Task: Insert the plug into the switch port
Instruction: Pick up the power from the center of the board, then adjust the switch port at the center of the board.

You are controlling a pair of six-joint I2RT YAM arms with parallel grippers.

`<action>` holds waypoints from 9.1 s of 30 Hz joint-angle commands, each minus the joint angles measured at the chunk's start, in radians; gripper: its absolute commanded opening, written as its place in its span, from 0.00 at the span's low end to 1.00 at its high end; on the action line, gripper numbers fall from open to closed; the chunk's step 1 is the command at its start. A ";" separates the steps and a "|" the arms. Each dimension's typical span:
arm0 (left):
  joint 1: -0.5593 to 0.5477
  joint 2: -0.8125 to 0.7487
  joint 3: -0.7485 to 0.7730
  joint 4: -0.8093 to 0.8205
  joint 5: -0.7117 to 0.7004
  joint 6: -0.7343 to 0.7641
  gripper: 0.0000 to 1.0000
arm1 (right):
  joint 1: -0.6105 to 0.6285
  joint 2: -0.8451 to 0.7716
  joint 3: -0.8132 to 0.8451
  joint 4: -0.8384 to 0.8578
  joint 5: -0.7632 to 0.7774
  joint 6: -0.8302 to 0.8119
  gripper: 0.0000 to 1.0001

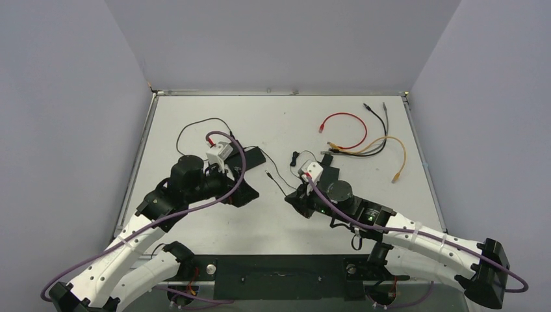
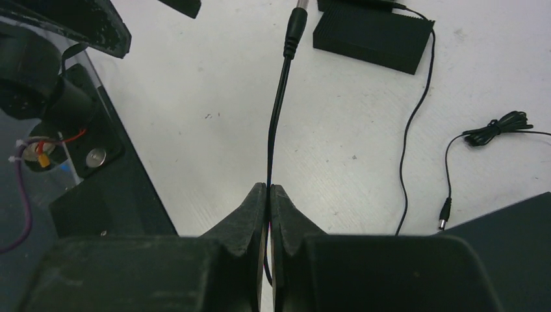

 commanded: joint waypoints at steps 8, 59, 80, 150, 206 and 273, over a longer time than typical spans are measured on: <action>0.011 0.005 0.038 0.166 0.309 -0.063 0.84 | 0.092 -0.067 -0.005 -0.024 -0.168 -0.105 0.00; 0.018 -0.014 0.062 0.118 0.561 -0.124 0.40 | 0.196 -0.275 -0.036 -0.052 -0.154 -0.234 0.00; 0.018 -0.014 0.056 0.126 0.566 -0.133 0.29 | 0.223 -0.257 -0.033 -0.058 -0.157 -0.234 0.00; 0.018 0.037 -0.004 0.139 0.525 -0.125 0.00 | 0.359 -0.003 0.176 0.058 0.109 -0.577 0.29; 0.036 -0.006 0.037 0.091 0.503 -0.098 0.45 | 0.375 0.024 0.214 0.087 0.442 -0.659 0.00; -0.446 1.138 0.362 0.936 0.175 -0.348 0.67 | -0.447 -0.149 0.065 0.058 0.762 -0.064 0.00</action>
